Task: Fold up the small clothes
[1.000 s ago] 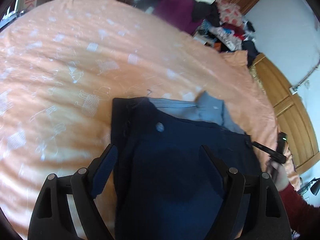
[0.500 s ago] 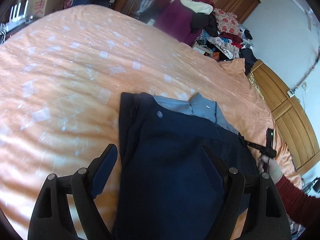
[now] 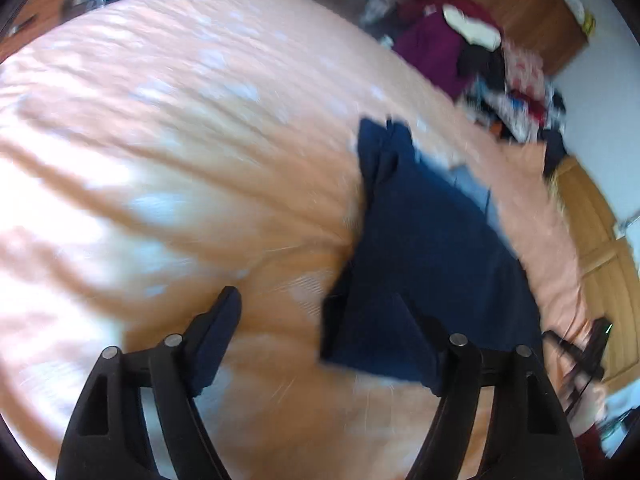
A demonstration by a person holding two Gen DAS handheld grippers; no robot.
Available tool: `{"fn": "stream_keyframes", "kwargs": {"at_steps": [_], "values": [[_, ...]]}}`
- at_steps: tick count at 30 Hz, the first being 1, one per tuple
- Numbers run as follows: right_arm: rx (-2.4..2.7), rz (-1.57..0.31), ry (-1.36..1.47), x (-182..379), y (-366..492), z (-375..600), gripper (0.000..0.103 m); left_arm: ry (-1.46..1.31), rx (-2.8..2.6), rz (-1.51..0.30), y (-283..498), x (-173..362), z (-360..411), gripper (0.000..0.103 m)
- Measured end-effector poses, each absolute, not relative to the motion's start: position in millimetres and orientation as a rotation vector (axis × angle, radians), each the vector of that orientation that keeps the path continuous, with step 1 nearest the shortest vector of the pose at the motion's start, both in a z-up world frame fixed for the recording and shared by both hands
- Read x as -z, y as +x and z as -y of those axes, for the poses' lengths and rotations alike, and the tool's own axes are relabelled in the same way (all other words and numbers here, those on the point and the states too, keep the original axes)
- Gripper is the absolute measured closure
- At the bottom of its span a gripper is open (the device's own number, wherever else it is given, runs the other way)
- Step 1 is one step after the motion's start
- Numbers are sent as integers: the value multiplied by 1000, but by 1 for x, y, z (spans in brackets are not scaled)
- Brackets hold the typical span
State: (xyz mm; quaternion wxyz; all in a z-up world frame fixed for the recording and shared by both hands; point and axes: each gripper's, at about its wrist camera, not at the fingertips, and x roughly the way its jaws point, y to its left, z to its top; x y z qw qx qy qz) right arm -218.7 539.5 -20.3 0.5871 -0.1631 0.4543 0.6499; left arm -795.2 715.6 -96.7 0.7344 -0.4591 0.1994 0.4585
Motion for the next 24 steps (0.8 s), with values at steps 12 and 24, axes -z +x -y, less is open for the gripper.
{"fn": "stream_keyframes", "kwargs": {"at_steps": [12, 24], "values": [[-1889, -1289, -472, 78, -403, -672, 80, -1081, -729, -326, -762, 84, -652, 16], [-1747, -1257, -384, 69, -306, -569, 70, -1155, -667, -304, -749, 110, -658, 14]]}}
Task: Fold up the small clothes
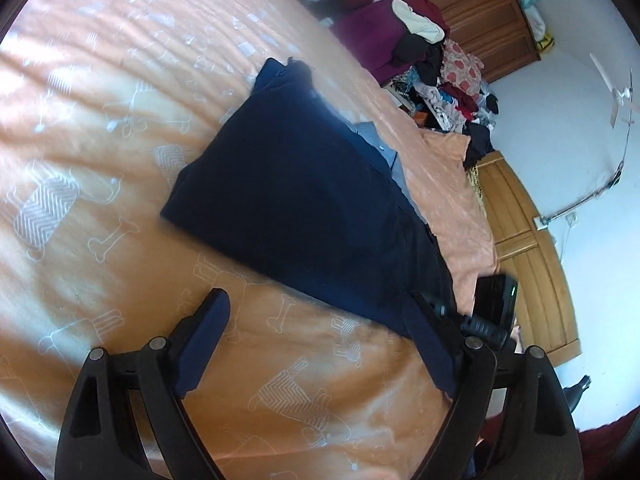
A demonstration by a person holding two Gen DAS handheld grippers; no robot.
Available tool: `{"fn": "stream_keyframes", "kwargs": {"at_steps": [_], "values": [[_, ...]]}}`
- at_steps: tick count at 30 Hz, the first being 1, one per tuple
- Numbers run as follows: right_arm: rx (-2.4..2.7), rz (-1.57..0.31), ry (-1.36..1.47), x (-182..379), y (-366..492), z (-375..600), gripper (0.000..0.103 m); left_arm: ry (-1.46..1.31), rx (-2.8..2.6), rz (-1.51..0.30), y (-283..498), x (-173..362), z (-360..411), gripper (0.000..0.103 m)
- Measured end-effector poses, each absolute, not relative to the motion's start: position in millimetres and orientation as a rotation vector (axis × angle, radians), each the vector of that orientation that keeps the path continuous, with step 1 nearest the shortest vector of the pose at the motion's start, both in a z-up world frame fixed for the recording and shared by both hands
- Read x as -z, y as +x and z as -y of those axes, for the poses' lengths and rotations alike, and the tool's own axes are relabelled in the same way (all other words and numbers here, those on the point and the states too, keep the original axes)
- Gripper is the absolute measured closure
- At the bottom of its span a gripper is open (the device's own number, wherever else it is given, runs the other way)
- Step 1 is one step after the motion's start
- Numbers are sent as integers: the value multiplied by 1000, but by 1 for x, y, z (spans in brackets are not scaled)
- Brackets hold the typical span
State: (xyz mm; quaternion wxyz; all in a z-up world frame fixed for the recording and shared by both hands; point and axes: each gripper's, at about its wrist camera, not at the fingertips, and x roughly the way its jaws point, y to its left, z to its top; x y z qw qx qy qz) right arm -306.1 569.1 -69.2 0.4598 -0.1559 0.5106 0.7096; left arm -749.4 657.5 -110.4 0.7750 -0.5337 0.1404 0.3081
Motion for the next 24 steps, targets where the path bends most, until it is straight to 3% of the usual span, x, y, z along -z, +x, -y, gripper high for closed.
{"fn": "stream_keyframes", "kwargs": {"at_steps": [5, 8, 11, 17, 21, 24], "values": [[-1646, -1224, -383, 55, -289, -514, 63, -1140, -685, -310, -746, 116, -658, 11], [-1594, -1139, -456, 43, -297, -488, 44, -1097, -711, -321, -737, 115, -654, 2], [-1553, -1092, -517, 47, -303, -466, 44, -1066, -761, -369, -725, 112, -654, 0], [-1512, -1141, -468, 56, -292, -447, 42, -1157, -856, -194, -727, 112, -669, 7], [-1533, -1134, -484, 56, -301, -456, 42, -1193, -928, -114, -729, 117, -682, 21], [-1556, -1124, -496, 56, -306, -461, 42, -1195, -943, -77, -727, 118, -692, 24]]}}
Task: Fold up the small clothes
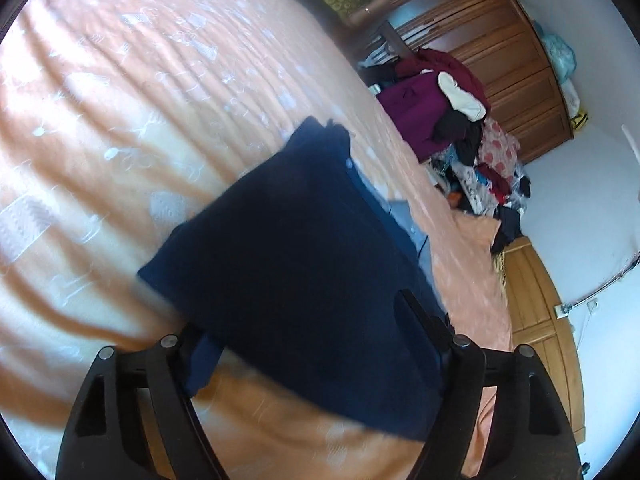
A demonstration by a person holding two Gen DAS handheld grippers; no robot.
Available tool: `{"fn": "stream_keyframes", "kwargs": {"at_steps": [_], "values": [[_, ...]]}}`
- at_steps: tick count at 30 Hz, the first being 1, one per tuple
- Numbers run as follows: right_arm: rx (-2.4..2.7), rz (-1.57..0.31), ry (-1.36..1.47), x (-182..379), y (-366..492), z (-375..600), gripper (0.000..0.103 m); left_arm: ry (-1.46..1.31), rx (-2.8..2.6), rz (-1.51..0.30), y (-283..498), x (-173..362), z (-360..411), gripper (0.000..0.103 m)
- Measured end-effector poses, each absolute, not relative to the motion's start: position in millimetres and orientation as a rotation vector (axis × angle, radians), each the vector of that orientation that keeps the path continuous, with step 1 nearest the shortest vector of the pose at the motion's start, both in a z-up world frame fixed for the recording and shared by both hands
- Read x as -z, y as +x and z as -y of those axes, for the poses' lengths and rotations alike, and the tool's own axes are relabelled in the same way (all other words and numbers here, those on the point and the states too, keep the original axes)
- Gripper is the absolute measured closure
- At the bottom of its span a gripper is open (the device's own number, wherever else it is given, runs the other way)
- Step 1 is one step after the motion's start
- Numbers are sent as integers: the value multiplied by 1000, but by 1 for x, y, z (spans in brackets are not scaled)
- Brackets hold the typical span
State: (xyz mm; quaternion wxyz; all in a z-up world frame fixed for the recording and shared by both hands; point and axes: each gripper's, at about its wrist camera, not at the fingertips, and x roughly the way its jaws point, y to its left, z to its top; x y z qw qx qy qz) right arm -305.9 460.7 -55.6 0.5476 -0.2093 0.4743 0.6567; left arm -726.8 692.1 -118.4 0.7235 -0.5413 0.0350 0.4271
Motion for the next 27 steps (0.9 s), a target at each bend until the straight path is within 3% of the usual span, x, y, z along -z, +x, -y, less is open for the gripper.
{"fn": "stream_keyframes", "kwargs": {"at_steps": [3, 9, 11, 12, 13, 22, 23, 24, 25, 27], "values": [[-1567, -1123, -496, 54, -309, -462, 42, -1191, -996, -86, -724, 120, -698, 32], [-1572, -1123, -478, 48, -310, -458, 42, -1174, -977, -91, -721, 125, -710, 32], [-1578, -1118, -470, 43, -311, -458, 42, -1142, -948, -56, -718, 118, -717, 46], [-1584, -1114, -465, 40, -312, -458, 42, -1136, -943, -41, -716, 118, -718, 64], [-1589, -1109, -461, 36, -313, -458, 42, -1147, -940, -22, -716, 120, -721, 73], [-1673, -1088, -407, -2, -324, -499, 42, -1245, -962, 52, -720, 144, -743, 76], [-1682, -1085, -394, -8, -324, -512, 42, -1214, -953, 42, -716, 139, -745, 79], [-1692, -1086, -374, -15, -324, -528, 42, -1174, -949, 25, -712, 133, -745, 96], [-1712, -1093, -353, -21, -325, -545, 41, -1125, -950, 0, -706, 125, -743, 102], [-1773, -1133, -338, -35, -331, -591, 31, -964, -969, -75, -686, 98, -734, 102]]}}
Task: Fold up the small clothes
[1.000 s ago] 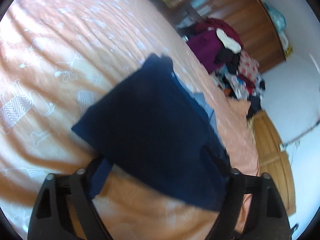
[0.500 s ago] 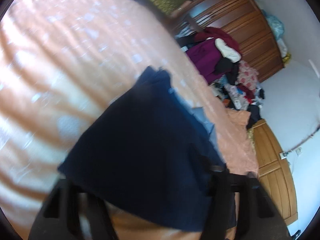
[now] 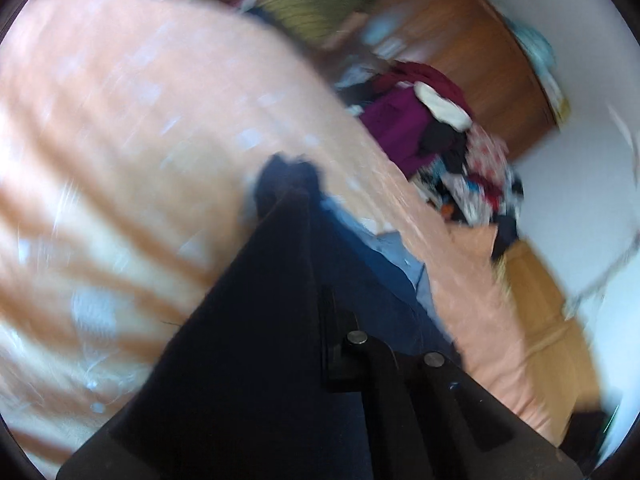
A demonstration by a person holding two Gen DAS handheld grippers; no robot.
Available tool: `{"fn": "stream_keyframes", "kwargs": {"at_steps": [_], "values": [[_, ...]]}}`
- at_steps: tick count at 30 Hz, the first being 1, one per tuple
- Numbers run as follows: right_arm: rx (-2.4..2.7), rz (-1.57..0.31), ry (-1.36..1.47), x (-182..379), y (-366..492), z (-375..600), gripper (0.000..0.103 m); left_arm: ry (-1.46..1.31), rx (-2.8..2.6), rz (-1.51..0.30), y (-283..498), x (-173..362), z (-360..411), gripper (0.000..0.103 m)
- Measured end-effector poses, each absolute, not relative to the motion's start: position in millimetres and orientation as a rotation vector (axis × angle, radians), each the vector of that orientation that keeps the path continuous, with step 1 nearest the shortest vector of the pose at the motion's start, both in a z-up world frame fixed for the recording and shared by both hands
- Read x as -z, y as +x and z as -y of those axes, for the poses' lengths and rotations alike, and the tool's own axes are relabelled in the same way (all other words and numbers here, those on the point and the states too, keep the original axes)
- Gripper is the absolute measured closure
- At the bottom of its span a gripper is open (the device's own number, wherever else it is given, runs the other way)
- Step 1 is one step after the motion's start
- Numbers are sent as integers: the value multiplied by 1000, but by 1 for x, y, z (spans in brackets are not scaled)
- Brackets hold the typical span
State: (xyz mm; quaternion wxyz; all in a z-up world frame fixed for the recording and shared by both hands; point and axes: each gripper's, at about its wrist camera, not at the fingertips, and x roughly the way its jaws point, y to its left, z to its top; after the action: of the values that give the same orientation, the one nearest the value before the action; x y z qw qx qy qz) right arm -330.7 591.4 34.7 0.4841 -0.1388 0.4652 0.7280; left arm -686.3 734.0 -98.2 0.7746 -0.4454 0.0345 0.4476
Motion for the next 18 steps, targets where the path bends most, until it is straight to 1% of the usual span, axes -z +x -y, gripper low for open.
{"fn": "stream_keyframes", "kwargs": {"at_steps": [2, 3, 4, 6, 8, 11, 13, 14, 15, 16, 17, 18], "values": [[-1825, -1155, -345, -47, -343, -638, 28, -856, -974, -124, -671, 81, -725, 102], [-1866, -1155, -378, -53, -354, -665, 23, -783, -978, -158, -660, 71, -720, 102], [-1897, -1163, -401, -57, -364, -687, 21, -731, -974, -180, -652, 65, -715, 102], [-1922, -1222, -459, -57, -386, -730, 18, -626, -961, -240, -631, 53, -706, 102], [-1938, -1279, -530, -51, -410, -761, 19, -547, -941, -291, -609, 48, -698, 101], [-1926, -1351, -580, -34, -423, -776, 18, -456, -896, -350, -579, 45, -687, 99], [-1876, -1338, -592, -24, -418, -772, 20, -417, -861, -386, -560, 46, -682, 98], [-1831, -1279, -589, -21, -408, -767, 25, -387, -840, -409, -548, 47, -677, 98], [-1801, -1239, -568, -20, -398, -760, 49, -369, -822, -424, -539, 48, -674, 98], [-1777, -1235, -532, -17, -386, -754, 76, -365, -798, -437, -530, 50, -671, 98], [-1752, -1272, -458, -10, -366, -746, 87, -364, -784, -446, -521, 51, -671, 97], [-1745, -1289, -412, -5, -353, -740, 91, -361, -765, -460, -512, 52, -669, 95]]}}
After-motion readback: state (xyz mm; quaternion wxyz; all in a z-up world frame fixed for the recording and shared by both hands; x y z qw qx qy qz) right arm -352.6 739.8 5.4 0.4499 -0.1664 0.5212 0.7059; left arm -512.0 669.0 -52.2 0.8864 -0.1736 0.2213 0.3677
